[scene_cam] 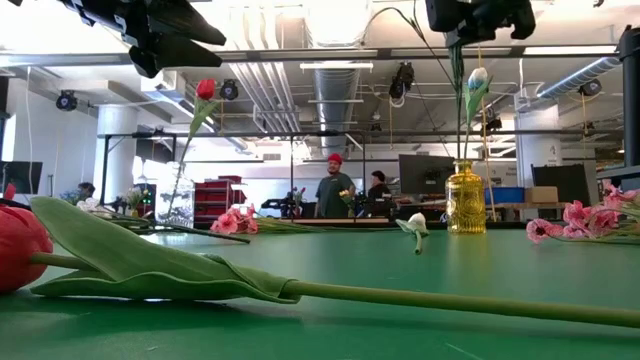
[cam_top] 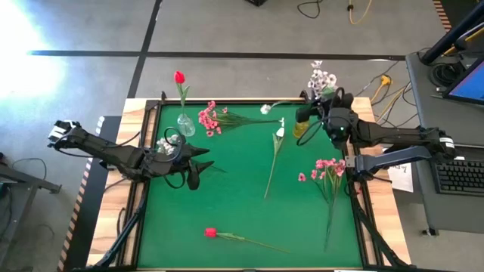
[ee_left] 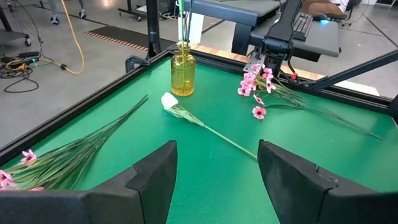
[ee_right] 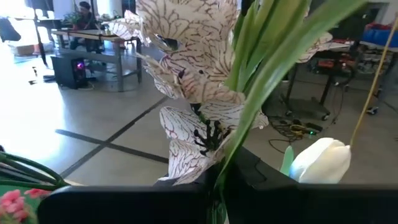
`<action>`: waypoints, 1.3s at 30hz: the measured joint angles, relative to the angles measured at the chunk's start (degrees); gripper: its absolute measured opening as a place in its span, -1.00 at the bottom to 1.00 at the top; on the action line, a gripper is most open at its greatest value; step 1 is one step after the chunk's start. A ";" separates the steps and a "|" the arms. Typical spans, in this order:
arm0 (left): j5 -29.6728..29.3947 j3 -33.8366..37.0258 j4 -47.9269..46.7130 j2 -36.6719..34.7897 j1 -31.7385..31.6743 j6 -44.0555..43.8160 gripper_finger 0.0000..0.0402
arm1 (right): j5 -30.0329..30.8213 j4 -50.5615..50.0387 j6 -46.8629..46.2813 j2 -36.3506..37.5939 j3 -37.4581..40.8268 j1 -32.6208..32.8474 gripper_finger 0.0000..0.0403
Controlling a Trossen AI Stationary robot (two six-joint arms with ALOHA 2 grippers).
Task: Sort flowers into vase by color
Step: Put the bottom white flowers into the yellow vase
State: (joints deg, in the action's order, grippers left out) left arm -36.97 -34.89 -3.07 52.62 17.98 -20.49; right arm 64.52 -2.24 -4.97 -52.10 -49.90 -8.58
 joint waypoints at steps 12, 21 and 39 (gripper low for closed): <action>-0.04 0.00 0.02 0.00 0.00 0.02 0.04 | 0.10 0.82 0.59 -0.42 0.04 -3.18 -0.91; -0.04 0.02 0.02 0.00 0.00 0.02 0.04 | -0.06 0.78 -0.50 -2.17 0.82 -4.02 -0.91; -0.05 0.02 0.00 0.00 -0.01 0.02 0.04 | -0.17 -5.62 -5.80 -3.15 0.82 -3.93 -0.37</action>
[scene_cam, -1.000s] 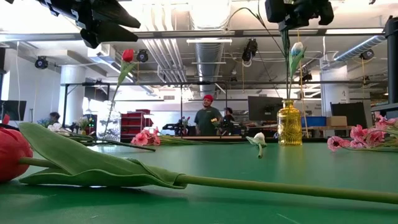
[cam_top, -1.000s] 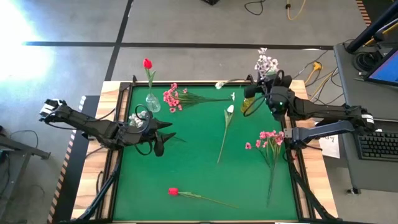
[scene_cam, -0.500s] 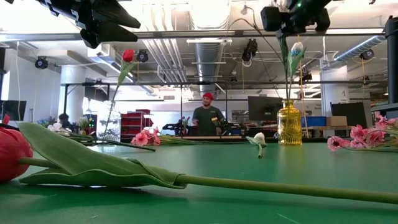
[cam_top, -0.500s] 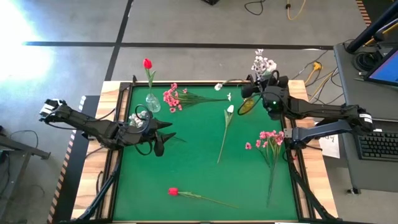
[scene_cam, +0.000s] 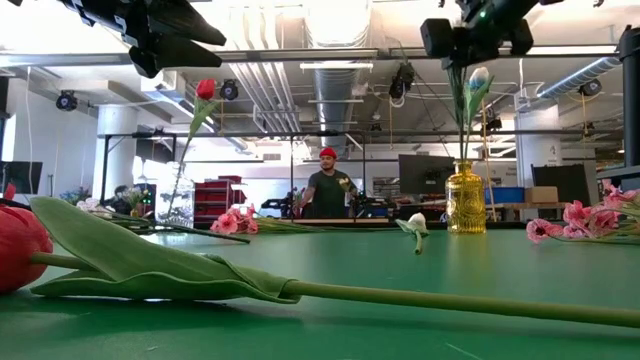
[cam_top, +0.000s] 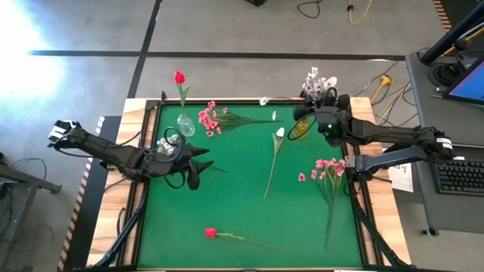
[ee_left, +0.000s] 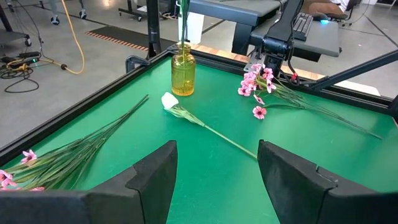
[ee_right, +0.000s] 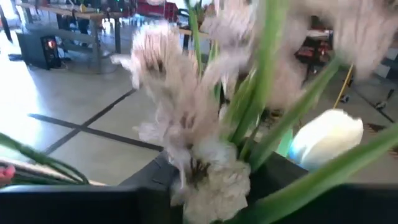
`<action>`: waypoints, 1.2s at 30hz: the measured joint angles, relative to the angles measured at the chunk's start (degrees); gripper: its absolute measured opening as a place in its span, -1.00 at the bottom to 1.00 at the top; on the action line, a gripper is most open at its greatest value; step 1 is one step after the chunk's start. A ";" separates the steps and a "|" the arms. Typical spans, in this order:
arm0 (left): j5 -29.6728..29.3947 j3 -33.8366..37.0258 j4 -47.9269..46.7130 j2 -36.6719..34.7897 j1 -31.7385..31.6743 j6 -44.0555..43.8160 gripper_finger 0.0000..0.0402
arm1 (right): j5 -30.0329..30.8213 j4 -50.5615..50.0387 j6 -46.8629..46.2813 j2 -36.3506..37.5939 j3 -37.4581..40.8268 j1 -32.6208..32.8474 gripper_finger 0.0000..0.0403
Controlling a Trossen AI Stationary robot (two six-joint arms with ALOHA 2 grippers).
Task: Sort flowers into vase by color
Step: Put the bottom white flowers into the yellow vase, then put the right pink flowers into the transparent vase
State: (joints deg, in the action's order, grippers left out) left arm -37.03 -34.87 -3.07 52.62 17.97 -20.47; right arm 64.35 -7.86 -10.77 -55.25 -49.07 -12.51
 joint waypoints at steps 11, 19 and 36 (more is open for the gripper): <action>0.01 0.00 -0.02 0.00 0.01 -0.12 0.04 | -4.33 -12.52 -12.30 1.40 -0.22 0.00 0.04; 0.02 0.02 -0.02 0.00 0.01 -0.20 0.04 | -11.68 -21.74 -19.34 2.81 -1.84 0.00 0.33; 2.35 0.02 -3.28 0.00 -0.01 -4.85 0.04 | -27.62 -42.21 -33.05 3.02 -9.42 0.00 0.50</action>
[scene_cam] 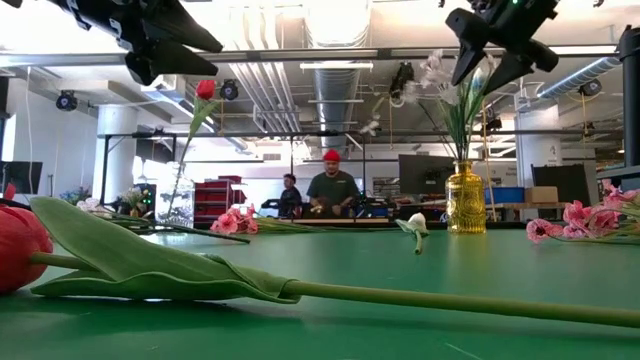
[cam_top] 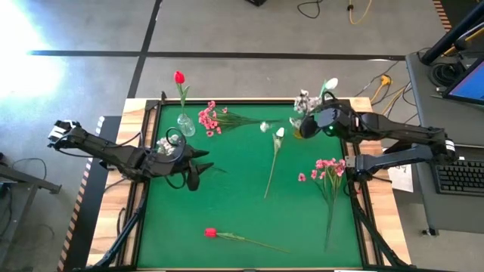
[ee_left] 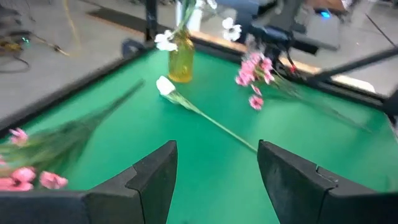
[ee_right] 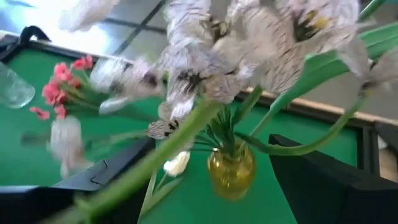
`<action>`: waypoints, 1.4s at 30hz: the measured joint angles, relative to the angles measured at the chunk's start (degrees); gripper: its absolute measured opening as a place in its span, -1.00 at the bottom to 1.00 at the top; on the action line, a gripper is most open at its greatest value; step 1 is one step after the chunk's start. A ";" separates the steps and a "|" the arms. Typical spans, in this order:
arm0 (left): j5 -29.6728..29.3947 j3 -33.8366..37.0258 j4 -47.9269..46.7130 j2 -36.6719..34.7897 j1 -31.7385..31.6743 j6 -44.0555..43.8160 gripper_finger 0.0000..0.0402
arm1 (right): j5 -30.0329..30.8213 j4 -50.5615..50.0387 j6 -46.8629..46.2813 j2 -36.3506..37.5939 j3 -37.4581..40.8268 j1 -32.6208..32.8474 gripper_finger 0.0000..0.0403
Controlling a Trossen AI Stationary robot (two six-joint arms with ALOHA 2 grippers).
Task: Sort flowers into vase by color
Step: Put the right pink flowers into the transparent vase
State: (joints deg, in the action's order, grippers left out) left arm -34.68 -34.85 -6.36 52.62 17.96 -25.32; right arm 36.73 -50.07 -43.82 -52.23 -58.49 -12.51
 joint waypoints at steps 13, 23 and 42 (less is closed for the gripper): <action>2.41 0.00 -2.05 0.02 0.02 -1.38 0.04 | -0.74 -8.10 -0.67 0.00 -7.54 0.00 0.47; 2.39 0.00 -2.70 0.02 0.02 -1.38 0.04 | -0.78 -11.48 -0.03 -0.02 -13.74 0.00 0.45; 6.95 0.00 -9.30 3.13 0.02 -13.48 0.04 | -3.97 -10.45 6.30 -2.81 -25.62 7.57 0.42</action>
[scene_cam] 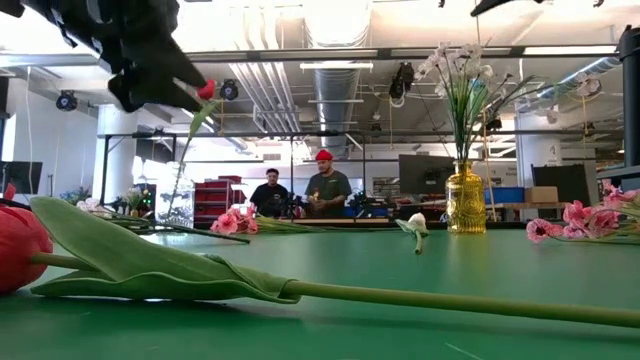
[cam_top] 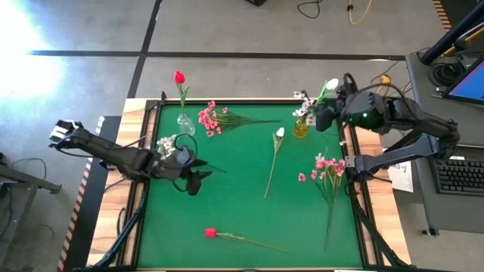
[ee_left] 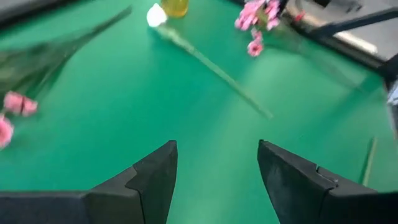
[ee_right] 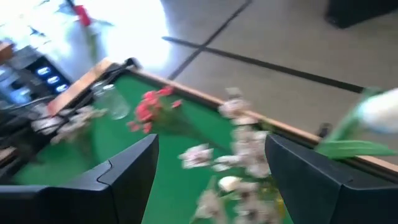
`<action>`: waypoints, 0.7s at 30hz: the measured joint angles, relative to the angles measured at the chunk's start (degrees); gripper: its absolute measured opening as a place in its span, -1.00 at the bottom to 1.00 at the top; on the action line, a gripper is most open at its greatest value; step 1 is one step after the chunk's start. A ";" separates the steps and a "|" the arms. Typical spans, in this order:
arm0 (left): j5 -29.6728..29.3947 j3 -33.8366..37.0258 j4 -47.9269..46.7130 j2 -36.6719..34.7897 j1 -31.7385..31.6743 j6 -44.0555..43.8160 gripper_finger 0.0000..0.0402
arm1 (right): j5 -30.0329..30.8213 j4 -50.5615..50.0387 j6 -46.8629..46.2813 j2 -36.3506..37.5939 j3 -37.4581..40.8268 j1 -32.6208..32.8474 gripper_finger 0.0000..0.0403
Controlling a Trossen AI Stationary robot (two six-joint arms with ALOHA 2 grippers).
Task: Sort flowers into vase by color
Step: Put the right pink flowers into the transparent vase
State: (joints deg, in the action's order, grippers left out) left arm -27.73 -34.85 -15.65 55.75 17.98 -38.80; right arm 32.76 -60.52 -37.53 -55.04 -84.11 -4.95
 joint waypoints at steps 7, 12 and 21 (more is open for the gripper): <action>3.08 0.00 -2.92 2.30 -0.02 -3.64 0.04 | -1.70 3.91 1.47 -2.55 -0.05 6.55 0.42; 3.64 0.00 -2.90 3.05 -0.02 -3.77 0.04 | -2.00 4.06 1.04 -3.48 -0.05 9.54 0.42; 3.78 -1.74 -3.00 3.10 0.00 -0.31 0.04 | -9.64 10.71 1.01 -6.80 -0.05 19.06 0.42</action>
State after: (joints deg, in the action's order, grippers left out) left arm -23.94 -36.59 -18.65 58.85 17.98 -39.11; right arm 23.12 -49.81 -36.52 -61.84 -84.16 14.12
